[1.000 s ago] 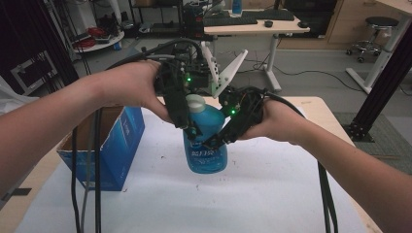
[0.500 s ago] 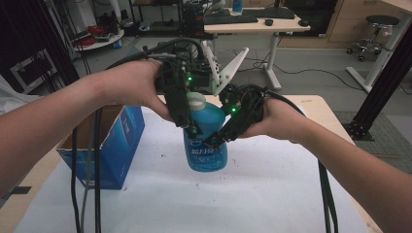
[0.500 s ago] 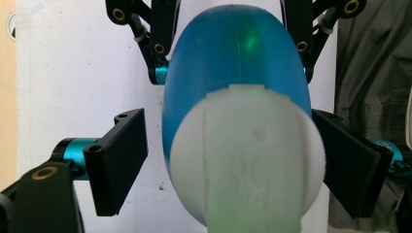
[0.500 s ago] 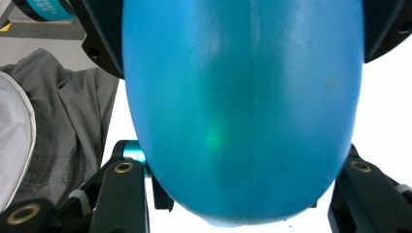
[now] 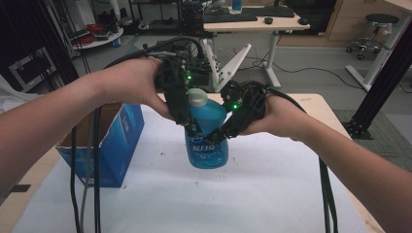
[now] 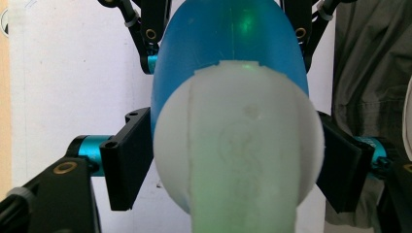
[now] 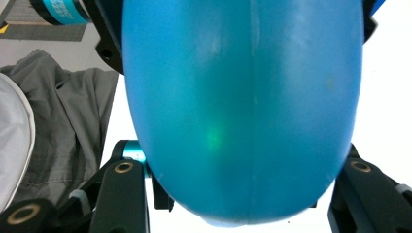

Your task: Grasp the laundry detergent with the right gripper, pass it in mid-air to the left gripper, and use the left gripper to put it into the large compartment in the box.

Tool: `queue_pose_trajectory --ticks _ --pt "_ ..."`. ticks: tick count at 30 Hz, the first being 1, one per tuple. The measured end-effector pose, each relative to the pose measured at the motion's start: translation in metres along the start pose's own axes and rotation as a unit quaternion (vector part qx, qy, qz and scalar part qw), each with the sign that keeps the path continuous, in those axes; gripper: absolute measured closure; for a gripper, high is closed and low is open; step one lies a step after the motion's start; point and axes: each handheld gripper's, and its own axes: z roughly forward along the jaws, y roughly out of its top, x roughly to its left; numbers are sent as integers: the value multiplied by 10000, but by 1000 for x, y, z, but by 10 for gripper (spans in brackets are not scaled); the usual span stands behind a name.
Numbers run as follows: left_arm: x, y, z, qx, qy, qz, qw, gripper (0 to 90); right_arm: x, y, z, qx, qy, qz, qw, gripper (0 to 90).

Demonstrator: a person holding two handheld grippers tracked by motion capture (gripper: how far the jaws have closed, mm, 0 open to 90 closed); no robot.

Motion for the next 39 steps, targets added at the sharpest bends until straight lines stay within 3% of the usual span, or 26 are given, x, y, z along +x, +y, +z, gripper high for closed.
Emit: queue_pose_trajectory --ticks 5,8,18,24,27,39 --pt "0 1 0 1 9 -10 10000 264 -1 0 1 44 -85 -121 9999 466" --pt "-1 1 0 -9 2 8 10000 275 2 1 1 26 16 23 10000 466" --pt "-1 1 -1 -44 -38 -3 10000 315 1 0 2 39 -23 -1 10000 466" --pt "0 1 0 -51 -42 -7 10000 329 -2 -1 2 86 -112 -134 9998 466" --pt "0 1 0 -51 -43 -17 10000 342 1 0 2 66 -21 -32 10000 466" --pt "1 0 -1 -84 -108 -96 9999 376 2 0 4 97 -146 -56 9998 466"
